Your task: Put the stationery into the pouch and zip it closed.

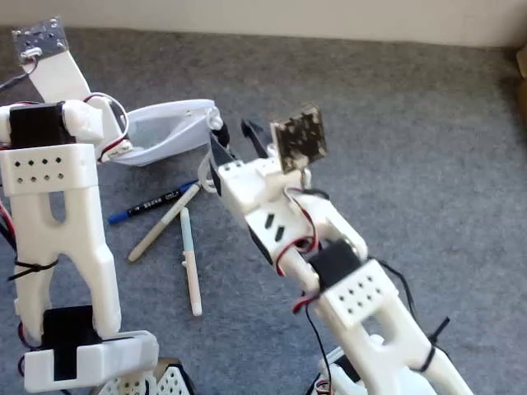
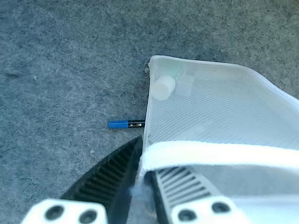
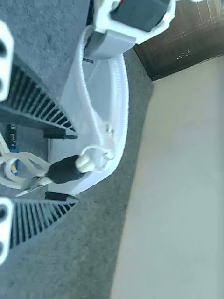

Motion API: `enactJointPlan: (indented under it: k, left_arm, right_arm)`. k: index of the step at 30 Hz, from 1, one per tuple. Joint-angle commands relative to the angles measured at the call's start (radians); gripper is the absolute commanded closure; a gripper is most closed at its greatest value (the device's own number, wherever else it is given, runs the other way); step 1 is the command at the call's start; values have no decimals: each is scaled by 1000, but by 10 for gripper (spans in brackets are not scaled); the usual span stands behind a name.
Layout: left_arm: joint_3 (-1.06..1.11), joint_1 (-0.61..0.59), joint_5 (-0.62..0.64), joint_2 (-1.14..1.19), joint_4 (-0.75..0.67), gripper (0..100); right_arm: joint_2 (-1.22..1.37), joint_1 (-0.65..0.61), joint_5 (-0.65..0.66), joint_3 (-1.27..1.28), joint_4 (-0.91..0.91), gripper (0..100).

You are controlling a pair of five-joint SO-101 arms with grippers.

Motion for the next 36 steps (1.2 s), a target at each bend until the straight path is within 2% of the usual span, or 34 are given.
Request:
enactJointPlan:
  k: [1, 8, 13, 24, 29, 36]
  left_arm:
    - [8, -41, 12, -4, -18, 995]
    - [8, -44, 55, -4, -18, 994]
    - [8, -44, 57, -4, -18, 994]
    - [10, -44, 57, -4, -18, 994]
    - [10, -44, 57, -4, -18, 994]
    - [10, -44, 54, -4, -14, 994]
  right_arm:
    - [-71, -19, -52, 41, 25, 821]
    - [-16, -205, -54, 160, 21, 821]
    - [180, -286, -54, 165, 21, 821]
    - [605, -292, -55, -33, -70, 821]
    - [707, -288, -169, -134, -67, 821]
    - [806, -286, -176, -209, -67, 821]
